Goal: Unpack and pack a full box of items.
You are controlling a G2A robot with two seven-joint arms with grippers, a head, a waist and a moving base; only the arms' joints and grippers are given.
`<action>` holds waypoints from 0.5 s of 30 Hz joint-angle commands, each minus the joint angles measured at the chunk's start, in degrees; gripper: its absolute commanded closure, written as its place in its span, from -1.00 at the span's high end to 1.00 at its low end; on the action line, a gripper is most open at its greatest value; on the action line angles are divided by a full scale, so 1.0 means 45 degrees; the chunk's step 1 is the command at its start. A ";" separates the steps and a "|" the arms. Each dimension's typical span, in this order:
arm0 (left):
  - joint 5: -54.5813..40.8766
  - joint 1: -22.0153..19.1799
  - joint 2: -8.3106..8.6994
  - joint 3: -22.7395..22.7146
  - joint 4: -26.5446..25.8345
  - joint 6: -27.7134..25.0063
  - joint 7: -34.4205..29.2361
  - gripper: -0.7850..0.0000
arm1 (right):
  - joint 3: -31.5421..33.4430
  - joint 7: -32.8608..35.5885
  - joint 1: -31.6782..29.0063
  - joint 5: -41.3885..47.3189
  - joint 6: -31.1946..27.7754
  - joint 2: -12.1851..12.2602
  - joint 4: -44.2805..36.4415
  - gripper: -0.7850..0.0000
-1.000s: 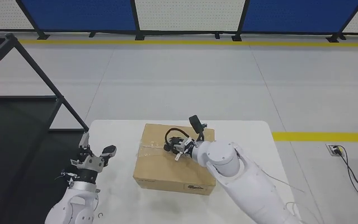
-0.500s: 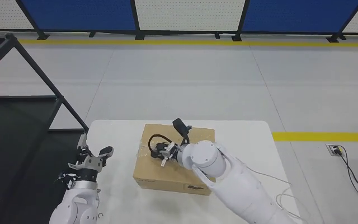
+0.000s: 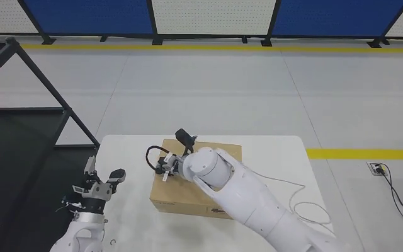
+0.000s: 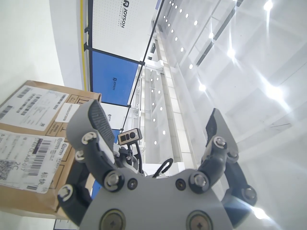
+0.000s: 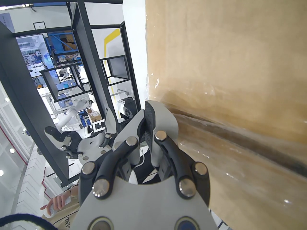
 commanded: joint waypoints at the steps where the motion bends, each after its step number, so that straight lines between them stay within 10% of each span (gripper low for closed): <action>1: -0.0011 -0.0001 -0.0010 0.0013 0.0000 -0.0015 -0.0012 1.00 | -0.0085 0.0050 0.0128 0.0049 -0.0041 -0.0178 0.0423 -1.00; 15: -0.0123 -0.0027 -0.0030 0.0041 0.0012 -0.0089 -0.0029 1.00 | 0.0736 -0.0057 -0.0375 -0.0813 0.0537 -0.0029 0.0573 -1.00</action>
